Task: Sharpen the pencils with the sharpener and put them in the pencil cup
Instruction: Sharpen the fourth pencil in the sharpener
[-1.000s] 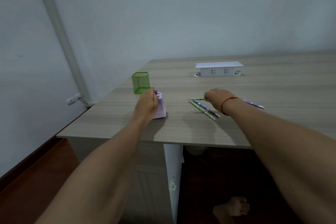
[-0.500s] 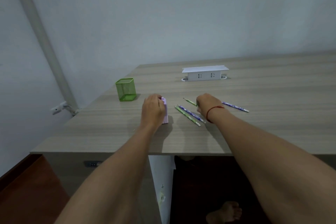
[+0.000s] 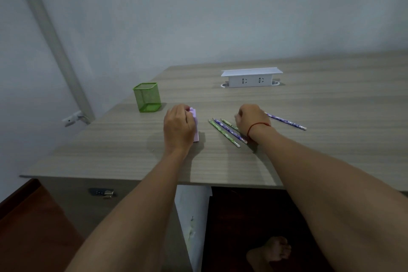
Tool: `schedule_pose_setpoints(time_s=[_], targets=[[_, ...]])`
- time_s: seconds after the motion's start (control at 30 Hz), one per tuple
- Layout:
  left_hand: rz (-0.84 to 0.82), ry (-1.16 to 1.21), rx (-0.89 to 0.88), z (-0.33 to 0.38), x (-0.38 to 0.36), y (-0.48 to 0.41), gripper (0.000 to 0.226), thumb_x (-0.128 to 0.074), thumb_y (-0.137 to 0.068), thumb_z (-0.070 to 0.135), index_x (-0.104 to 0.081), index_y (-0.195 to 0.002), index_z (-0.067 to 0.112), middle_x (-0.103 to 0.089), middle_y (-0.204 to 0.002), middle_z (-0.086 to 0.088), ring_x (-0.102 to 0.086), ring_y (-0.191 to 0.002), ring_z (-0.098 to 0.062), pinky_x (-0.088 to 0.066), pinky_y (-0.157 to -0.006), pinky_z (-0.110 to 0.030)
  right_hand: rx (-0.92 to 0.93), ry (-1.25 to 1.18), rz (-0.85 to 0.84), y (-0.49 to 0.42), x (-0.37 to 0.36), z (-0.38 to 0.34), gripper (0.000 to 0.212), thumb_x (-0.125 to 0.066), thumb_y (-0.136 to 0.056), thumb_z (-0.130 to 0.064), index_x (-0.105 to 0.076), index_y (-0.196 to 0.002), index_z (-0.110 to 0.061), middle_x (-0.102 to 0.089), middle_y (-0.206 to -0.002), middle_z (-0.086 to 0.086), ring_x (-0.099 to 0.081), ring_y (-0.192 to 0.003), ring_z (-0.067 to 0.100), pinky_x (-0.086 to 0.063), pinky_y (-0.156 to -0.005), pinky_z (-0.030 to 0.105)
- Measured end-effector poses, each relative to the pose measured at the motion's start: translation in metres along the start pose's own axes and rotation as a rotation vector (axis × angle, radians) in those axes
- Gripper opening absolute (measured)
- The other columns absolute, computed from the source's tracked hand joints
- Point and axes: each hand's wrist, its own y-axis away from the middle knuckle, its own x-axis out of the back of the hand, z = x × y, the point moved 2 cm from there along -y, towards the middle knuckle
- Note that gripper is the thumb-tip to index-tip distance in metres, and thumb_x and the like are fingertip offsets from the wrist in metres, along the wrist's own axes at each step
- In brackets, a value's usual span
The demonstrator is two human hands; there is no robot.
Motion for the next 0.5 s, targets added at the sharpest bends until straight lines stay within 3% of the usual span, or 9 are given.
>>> schedule_pose_setpoints(time_s=[0.1, 0.27, 0.5], targets=[[0.023, -0.019, -0.006, -0.001, -0.001, 0.001, 0.055, -0.022, -0.081, 0.031, -0.066, -0.091, -0.001, -0.067, -0.088, -0.019, -0.057, -0.085, -0.034, -0.041, -0.077, -0.037, -0.058, 0.17, 0.08, -0.005, 0.01, 0.023, 0.028, -0.046, -0.096, -0.018, -0.057, -0.119, -0.008, -0.059, -0.12, 0.014, -0.057, -0.111, 0.031, -0.045, -0.092, 0.039], [0.023, -0.039, -0.04, -0.004, -0.002, 0.0, 0.055, -0.021, -0.081, 0.031, -0.065, -0.093, 0.0, -0.067, -0.091, -0.018, -0.057, -0.087, -0.033, -0.04, -0.078, -0.037, -0.292, 0.226, -0.1, -0.004, 0.007, 0.061, 0.035, -0.048, -0.091, -0.02, -0.054, -0.124, -0.011, -0.056, -0.126, 0.013, -0.051, -0.119, 0.031, -0.038, -0.105, 0.044], [-0.1, -0.082, -0.005, -0.007, 0.004, -0.005, 0.037, -0.032, -0.083, 0.021, -0.063, -0.097, 0.007, -0.066, -0.099, -0.012, -0.055, -0.094, -0.03, -0.042, -0.08, -0.037, -0.212, 0.24, -0.037, 0.003, 0.01, 0.048, 0.03, -0.047, -0.095, -0.006, -0.055, -0.124, -0.003, -0.053, -0.131, 0.018, -0.047, -0.123, 0.034, -0.043, -0.097, 0.042]])
